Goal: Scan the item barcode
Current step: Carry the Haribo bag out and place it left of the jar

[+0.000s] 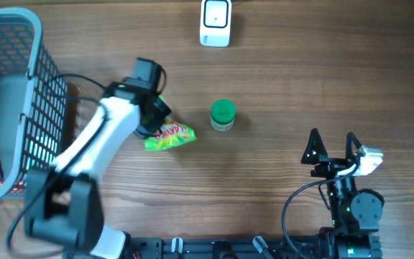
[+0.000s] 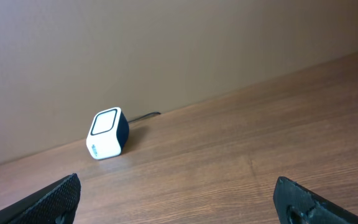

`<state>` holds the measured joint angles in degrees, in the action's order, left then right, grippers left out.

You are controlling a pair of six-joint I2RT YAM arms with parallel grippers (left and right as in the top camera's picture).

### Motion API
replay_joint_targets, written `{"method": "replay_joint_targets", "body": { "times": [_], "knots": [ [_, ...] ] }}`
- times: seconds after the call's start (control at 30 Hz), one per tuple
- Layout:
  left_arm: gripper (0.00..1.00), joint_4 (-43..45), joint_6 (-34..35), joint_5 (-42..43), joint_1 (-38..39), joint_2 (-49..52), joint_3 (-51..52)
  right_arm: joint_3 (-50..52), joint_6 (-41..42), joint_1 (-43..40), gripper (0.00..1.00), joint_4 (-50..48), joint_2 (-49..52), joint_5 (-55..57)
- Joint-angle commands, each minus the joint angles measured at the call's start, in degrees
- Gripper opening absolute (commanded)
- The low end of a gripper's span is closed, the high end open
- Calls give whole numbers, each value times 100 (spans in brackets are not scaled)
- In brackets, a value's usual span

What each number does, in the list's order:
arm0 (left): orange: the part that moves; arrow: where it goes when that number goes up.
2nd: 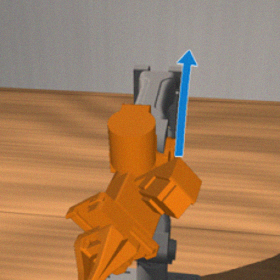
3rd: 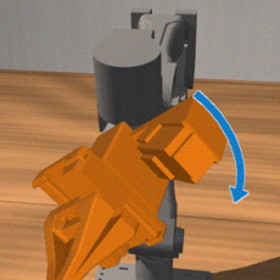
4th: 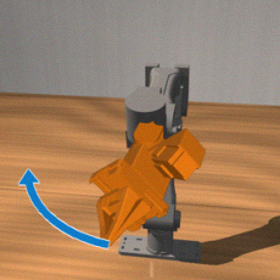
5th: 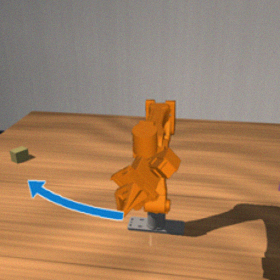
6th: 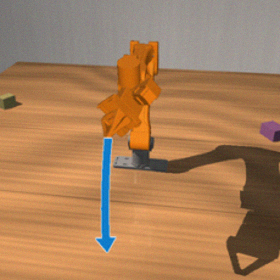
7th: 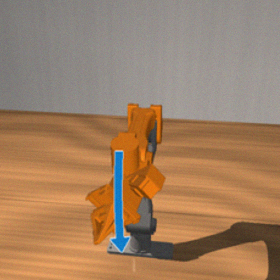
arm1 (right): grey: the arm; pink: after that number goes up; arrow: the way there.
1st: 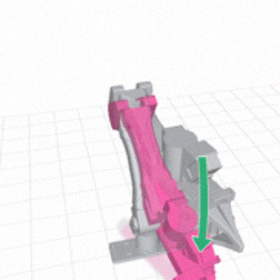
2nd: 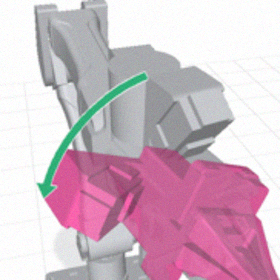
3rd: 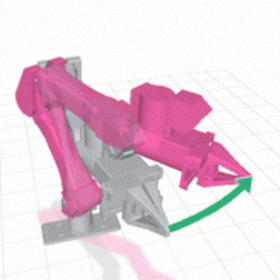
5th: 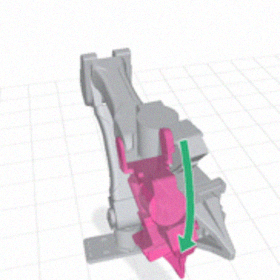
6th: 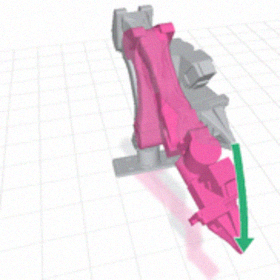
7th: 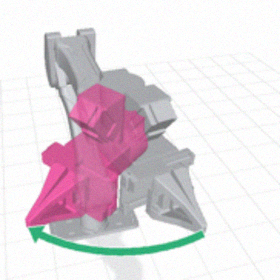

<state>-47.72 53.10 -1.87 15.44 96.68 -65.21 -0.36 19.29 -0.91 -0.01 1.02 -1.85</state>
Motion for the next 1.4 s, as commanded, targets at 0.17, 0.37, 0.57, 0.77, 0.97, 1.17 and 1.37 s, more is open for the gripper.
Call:
{"method": "replay_joint_targets", "body": {
  "times": [0.17, 0.37, 0.57, 0.77, 0.97, 1.17, 1.37],
  "knots": [
    [84, 535, -22, -188, 120, 595, 68, 7, 39, 31, 99, -28, 0, 57],
    [100, 170, -669, -256, -155, -175, -577, 7, 39, 31, 100, -28, 0, 57],
    [41, -166, -791, -251, -210, -1058, -841, 7, 39, 31, 100, -28, 0, 57],
    [4, -570, -769, -101, 39, -1322, -809, 7, 39, 31, 100, -26, 0, 57],
    [4, -586, -240, -122, 271, -1056, -179, 7, 39, 31, 100, -26, 0, 57],
    [4, -282, 275, -122, 273, -782, 885, 7, 39, 31, 100, -28, 0, 57],
    [11, 787, 330, -118, 273, -730, 1910, 7, 37, 31, 100, -28, 0, 57]
  ]
}}
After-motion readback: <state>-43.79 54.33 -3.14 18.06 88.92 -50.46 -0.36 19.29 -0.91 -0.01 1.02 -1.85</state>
